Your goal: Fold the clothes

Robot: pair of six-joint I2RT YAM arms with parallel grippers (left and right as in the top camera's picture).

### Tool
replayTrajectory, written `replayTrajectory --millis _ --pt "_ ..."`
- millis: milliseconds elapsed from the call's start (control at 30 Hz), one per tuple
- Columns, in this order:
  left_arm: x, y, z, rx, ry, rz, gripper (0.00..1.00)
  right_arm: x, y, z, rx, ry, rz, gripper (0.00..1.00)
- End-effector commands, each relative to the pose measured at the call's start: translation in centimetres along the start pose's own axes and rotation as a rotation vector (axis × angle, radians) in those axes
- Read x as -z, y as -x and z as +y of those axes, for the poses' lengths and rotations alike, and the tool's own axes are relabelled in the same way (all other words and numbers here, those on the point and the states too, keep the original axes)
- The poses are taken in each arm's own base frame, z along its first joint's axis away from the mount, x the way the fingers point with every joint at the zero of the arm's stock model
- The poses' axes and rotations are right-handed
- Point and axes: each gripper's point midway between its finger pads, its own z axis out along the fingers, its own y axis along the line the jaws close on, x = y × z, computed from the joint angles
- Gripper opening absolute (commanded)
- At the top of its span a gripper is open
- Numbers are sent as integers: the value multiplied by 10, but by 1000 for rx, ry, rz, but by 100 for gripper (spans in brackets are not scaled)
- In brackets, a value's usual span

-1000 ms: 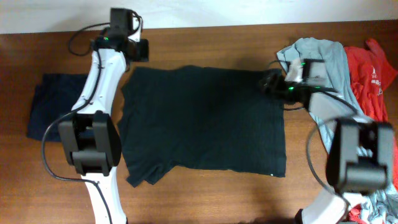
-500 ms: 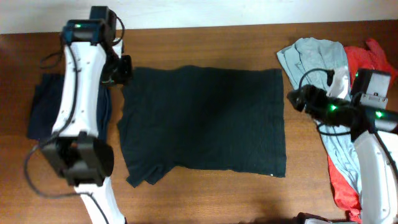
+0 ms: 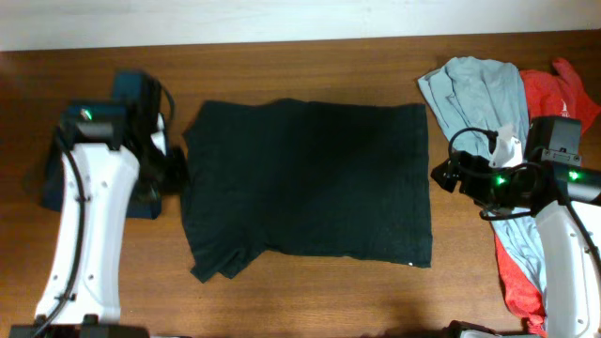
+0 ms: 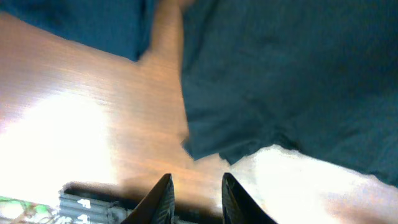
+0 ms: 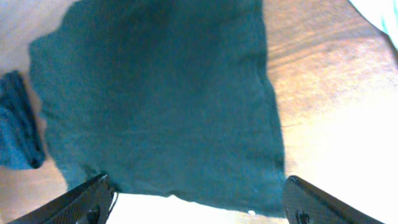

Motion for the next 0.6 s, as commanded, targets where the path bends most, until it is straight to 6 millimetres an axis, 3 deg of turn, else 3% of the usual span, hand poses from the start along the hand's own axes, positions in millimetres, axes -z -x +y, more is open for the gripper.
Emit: replayTrajectory --millis 0,200,267,367,433,500,567 --pt "-38 -54 -21 50 -187 83 27 3 2 -12 10 -68 -17 93" --pt "-120 -134 -42 -70 -301 237 27 3 2 -13 10 -73 -18 94" --pt "-133 -148 -52 -143 -332 255 27 3 2 -13 10 -73 -17 93" --pt "-146 -163 -65 -275 -333 245 27 1 1 -14 5 -75 -7 93" --pt "-151 -166 -64 -343 -272 224 36 0 1 -15 2 -76 0 94" --pt "-157 -160 -53 -355 -143 174 37 -1 0 -15 1 -77 3 94" --pt "-159 -154 -58 -340 -136 134 41 -1 0 -15 0 -77 4 94"
